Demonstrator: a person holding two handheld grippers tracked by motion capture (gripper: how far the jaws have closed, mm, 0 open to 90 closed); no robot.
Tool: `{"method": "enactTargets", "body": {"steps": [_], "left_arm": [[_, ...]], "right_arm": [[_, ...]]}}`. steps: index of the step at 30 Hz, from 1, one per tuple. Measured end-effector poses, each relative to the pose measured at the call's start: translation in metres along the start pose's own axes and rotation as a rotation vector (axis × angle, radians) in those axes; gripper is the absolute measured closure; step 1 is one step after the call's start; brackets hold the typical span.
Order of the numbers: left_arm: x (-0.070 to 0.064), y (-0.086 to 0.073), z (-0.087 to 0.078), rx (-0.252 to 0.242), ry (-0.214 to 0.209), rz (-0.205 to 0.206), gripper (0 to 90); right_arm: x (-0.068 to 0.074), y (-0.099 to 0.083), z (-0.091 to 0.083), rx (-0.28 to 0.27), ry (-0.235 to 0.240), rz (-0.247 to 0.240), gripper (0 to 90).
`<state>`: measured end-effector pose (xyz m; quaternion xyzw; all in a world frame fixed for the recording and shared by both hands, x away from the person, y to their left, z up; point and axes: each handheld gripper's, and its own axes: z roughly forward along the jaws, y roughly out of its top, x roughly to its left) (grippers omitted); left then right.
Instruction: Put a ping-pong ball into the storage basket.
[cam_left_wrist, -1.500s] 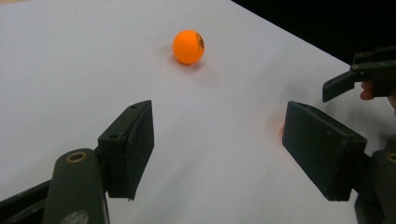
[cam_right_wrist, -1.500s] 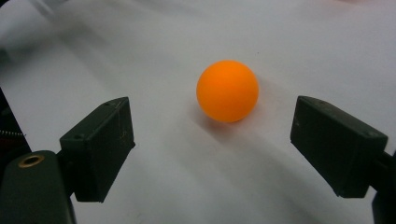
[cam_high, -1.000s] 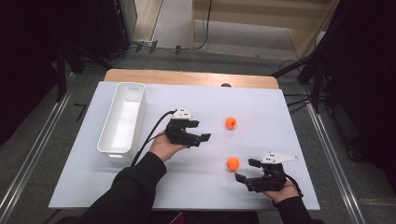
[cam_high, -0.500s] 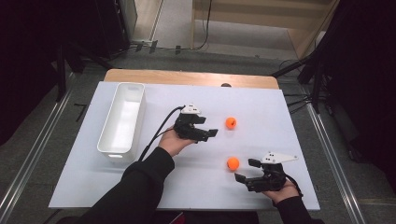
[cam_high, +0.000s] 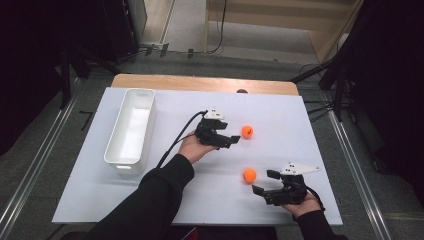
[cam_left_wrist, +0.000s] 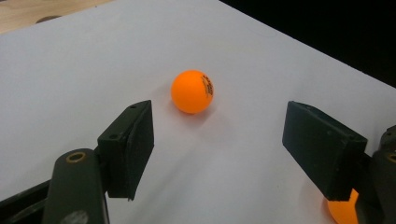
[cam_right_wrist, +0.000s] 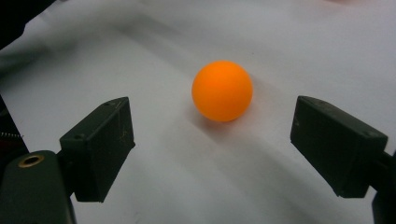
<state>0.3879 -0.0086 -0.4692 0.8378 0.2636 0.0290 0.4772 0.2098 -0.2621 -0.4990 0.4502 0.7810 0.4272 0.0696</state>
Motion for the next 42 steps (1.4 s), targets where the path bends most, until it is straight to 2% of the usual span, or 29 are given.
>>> {"method": "enactTargets", "body": {"steps": [2, 3, 7, 11, 13, 15, 19, 22, 29, 32, 34, 36, 38, 39, 42], "left_arm": [[0.001, 0.001, 0.002, -0.012, 0.016, 0.017, 25.4], [0.001, 0.001, 0.003, -0.018, 0.017, 0.011, 25.5], [0.001, 0.004, 0.01, 0.003, 0.015, 0.029, 25.4], [-0.001, 0.008, 0.018, 0.002, 0.013, 0.04, 25.4], [-0.001, 0.009, 0.022, -0.009, 0.014, 0.032, 25.5], [0.0, 0.01, 0.027, 0.003, 0.014, 0.034, 25.4], [0.001, 0.012, 0.035, 0.014, 0.009, 0.009, 25.4], [0.0, 0.014, 0.04, 0.024, 0.017, 0.027, 25.4], [0.003, 0.017, 0.046, 0.026, 0.015, 0.025, 25.0], [0.005, 0.02, 0.05, 0.039, 0.02, 0.025, 22.3], [0.007, 0.022, 0.051, 0.029, 0.008, 0.021, 21.0], [0.007, 0.024, 0.053, 0.014, -0.002, 0.014, 14.4], [0.009, 0.026, 0.054, 0.019, -0.011, -0.007, 0.6], [0.01, 0.026, 0.055, 0.027, -0.015, -0.011, 0.0], [0.01, 0.027, 0.059, 0.043, -0.001, 0.013, 0.0]], "right_arm": [[0.0, 0.0, 0.0, -0.001, 0.001, 0.0, 12.0], [0.0, 0.0, 0.0, -0.003, 0.001, 0.0, 12.0], [-0.001, 0.0, 0.0, -0.002, 0.001, 0.0, 12.0], [0.0, 0.0, -0.001, -0.003, 0.004, 0.004, 12.0], [-0.001, 0.0, -0.001, -0.004, 0.001, 0.003, 12.0], [-0.001, 0.0, -0.001, -0.003, 0.0, 0.004, 12.0], [0.0, -0.001, -0.001, -0.003, 0.002, 0.008, 12.0], [-0.001, -0.001, -0.002, -0.004, 0.004, 0.005, 12.0], [-0.001, -0.001, -0.001, -0.004, 0.003, 0.007, 12.0], [-0.001, -0.001, -0.001, 0.001, 0.005, 0.005, 12.0], [-0.002, -0.001, -0.001, 0.001, -0.001, 0.005, 12.0], [-0.002, -0.001, -0.001, -0.003, 0.001, 0.006, 12.0], [-0.002, -0.001, -0.001, 0.001, 0.003, 0.007, 12.0], [-0.002, -0.001, -0.001, 0.002, 0.003, 0.006, 12.0], [-0.001, -0.001, -0.002, 0.004, 0.005, 0.01, 12.0]]}}
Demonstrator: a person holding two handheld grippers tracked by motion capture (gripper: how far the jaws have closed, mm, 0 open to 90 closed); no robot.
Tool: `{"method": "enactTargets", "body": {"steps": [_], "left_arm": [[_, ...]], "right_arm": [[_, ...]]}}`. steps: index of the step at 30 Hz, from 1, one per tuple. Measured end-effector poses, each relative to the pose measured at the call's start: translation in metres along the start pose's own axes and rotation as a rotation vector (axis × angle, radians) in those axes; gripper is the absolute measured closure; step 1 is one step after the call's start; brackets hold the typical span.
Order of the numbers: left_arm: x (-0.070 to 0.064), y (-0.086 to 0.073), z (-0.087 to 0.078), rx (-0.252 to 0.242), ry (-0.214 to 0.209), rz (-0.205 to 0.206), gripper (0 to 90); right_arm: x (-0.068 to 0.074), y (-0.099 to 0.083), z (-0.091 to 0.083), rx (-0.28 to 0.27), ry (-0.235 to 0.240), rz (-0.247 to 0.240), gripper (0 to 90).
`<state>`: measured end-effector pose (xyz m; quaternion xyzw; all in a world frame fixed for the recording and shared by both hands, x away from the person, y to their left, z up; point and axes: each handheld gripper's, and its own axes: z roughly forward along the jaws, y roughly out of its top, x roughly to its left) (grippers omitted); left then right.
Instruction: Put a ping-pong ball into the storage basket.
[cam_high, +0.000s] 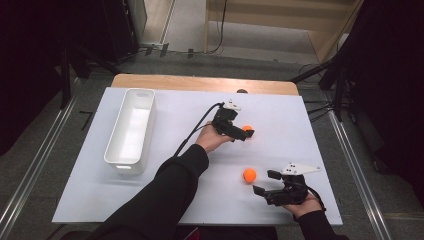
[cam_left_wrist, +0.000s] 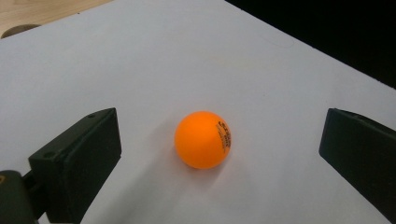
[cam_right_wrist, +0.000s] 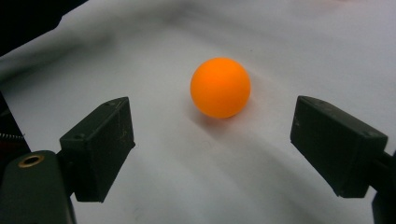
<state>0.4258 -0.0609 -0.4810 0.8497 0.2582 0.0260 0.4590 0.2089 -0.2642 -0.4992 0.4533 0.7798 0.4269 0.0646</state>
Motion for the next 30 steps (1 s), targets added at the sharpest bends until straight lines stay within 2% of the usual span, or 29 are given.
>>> {"method": "enactTargets", "body": {"steps": [4, 16, 18, 21, 30], "left_arm": [[-0.002, 0.002, 0.004, -0.002, -0.007, 0.008, 0.6], [-0.003, -0.001, 0.018, -0.019, 0.028, 0.038, 4.4], [-0.002, 0.0, 0.02, -0.015, 0.035, 0.052, 4.8], [-0.001, 0.002, 0.023, -0.002, 0.029, 0.044, 4.9], [-0.002, -0.003, 0.032, 0.019, 0.035, 0.066, 5.3]], "right_arm": [[-0.001, 0.0, 0.0, -0.007, 0.006, 0.001, 12.0], [-0.001, 0.001, 0.0, -0.014, 0.019, 0.006, 12.0], [-0.001, 0.002, 0.0, -0.014, 0.019, 0.006, 12.0], [-0.001, 0.002, 0.0, -0.012, 0.02, 0.006, 12.0], [-0.002, 0.001, -0.001, -0.012, 0.018, 0.013, 12.0]]}}
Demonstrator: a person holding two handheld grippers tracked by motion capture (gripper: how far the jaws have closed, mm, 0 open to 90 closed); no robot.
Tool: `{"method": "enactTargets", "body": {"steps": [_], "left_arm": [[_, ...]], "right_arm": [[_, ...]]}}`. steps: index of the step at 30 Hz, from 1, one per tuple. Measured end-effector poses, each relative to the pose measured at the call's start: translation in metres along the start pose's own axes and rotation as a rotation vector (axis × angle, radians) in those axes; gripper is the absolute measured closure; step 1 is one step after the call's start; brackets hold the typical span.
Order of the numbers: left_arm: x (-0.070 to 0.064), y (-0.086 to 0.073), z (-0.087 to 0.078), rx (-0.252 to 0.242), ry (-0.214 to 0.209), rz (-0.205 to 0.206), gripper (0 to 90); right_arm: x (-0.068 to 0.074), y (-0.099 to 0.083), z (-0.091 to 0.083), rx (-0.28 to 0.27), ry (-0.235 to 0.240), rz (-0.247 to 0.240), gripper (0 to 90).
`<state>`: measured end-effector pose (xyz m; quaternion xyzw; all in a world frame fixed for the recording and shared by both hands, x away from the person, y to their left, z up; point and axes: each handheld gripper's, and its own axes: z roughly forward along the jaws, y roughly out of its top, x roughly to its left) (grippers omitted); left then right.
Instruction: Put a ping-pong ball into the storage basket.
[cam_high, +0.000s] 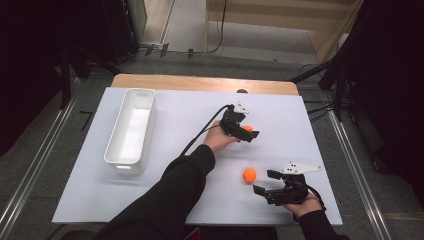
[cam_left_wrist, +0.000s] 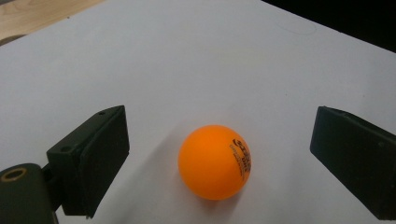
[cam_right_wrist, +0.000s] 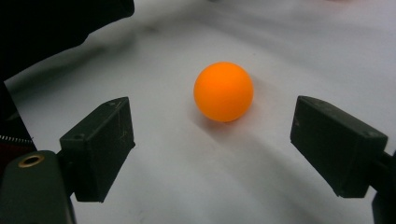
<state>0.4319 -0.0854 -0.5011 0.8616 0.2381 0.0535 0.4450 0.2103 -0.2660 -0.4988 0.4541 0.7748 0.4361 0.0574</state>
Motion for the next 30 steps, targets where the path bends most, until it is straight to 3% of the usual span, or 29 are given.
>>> {"method": "enactTargets", "body": {"steps": [8, 12, 15, 23, 25, 30], "left_arm": [[0.001, -0.004, 0.005, 0.017, 0.011, 0.001, 6.0], [-0.002, -0.007, 0.01, 0.051, 0.017, 0.036, 6.0], [-0.002, -0.009, 0.013, 0.07, 0.016, 0.024, 6.0], [-0.005, -0.009, 0.014, 0.085, 0.069, 0.037, 13.9], [-0.006, -0.009, 0.015, 0.093, 0.072, 0.046, 14.9], [-0.013, -0.01, 0.017, 0.138, 0.095, 0.127, 22.8]], "right_arm": [[0.001, 0.0, 0.0, -0.002, 0.006, 0.004, 12.0], [0.001, 0.0, 0.0, -0.003, 0.007, 0.004, 12.0], [0.001, 0.0, 0.001, -0.004, 0.007, -0.002, 12.0], [0.0, 0.001, 0.0, -0.005, 0.008, 0.001, 12.0], [0.001, 0.001, 0.0, -0.002, 0.006, -0.002, 12.0], [0.001, 0.0, 0.0, -0.003, 0.005, -0.001, 12.0]]}}
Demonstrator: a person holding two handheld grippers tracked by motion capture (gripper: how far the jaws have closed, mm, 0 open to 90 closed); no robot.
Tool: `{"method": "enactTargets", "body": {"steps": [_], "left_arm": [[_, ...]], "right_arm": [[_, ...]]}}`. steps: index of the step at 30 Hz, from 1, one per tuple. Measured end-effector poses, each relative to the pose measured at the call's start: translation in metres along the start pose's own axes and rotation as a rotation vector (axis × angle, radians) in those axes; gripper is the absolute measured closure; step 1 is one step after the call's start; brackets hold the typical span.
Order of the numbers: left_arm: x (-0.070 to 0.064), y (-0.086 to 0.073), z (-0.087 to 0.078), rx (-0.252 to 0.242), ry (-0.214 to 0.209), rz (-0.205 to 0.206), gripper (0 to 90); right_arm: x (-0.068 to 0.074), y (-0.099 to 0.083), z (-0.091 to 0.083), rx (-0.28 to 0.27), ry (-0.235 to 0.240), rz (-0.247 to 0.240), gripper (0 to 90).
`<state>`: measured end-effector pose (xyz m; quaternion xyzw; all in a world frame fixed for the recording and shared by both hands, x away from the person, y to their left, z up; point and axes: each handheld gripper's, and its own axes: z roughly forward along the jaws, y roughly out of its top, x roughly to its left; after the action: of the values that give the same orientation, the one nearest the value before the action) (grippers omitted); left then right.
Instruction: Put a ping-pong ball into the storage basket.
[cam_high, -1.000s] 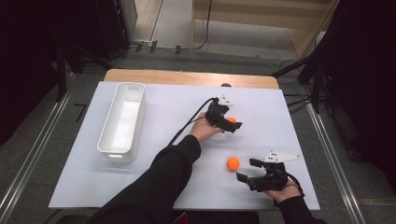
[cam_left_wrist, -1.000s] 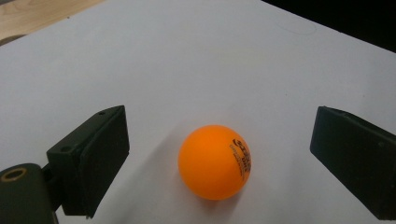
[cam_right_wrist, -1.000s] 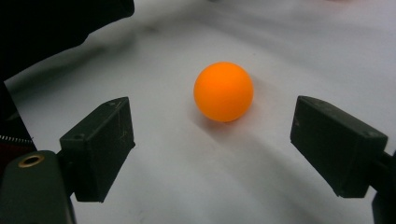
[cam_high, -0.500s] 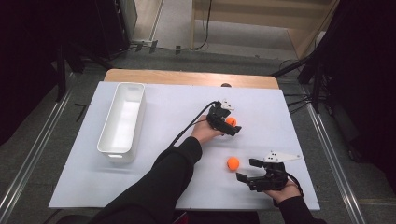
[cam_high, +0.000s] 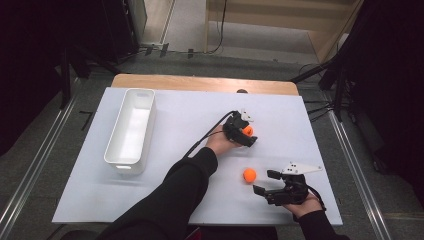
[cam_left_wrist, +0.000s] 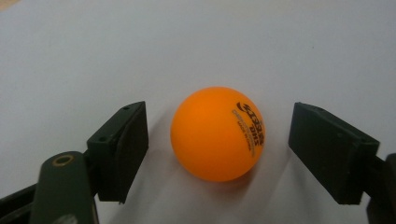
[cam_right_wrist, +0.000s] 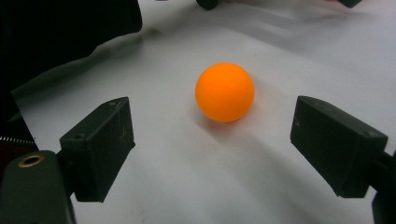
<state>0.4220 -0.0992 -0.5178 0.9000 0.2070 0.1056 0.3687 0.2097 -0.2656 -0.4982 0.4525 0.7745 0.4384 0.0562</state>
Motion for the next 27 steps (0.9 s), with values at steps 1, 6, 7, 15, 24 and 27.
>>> {"method": "enactTargets", "body": {"steps": [1, 6, 7, 15, 24, 27], "left_arm": [[-0.0008, 0.0001, 0.0008, -0.001, 0.007, 0.001, 24.7], [0.0011, 0.0, 0.0004, 0.002, 0.01, -0.019, 28.0], [0.0009, 0.0, 0.0003, 0.002, 0.012, -0.02, 29.1], [0.0015, -0.0006, -0.0005, -0.007, 0.003, -0.02, 36.5], [-0.0002, -0.0015, -0.0019, -0.019, -0.006, -0.01, 49.9], [0.0001, -0.0015, -0.0021, -0.018, -0.007, -0.011, 50.2]], "right_arm": [[-0.0002, 0.0, 0.0001, -0.001, 0.0, 0.001, 12.0], [0.0001, -0.0001, -0.0004, 0.0, -0.001, -0.003, 12.0], [-0.0004, -0.0002, -0.0005, -0.003, -0.003, -0.008, 12.0], [0.0002, -0.0002, 0.0004, 0.007, -0.01, -0.008, 12.0], [-0.0006, -0.0002, 0.0009, 0.006, -0.014, -0.013, 12.0], [0.0003, -0.0002, 0.0012, 0.011, -0.009, -0.01, 12.0]]}}
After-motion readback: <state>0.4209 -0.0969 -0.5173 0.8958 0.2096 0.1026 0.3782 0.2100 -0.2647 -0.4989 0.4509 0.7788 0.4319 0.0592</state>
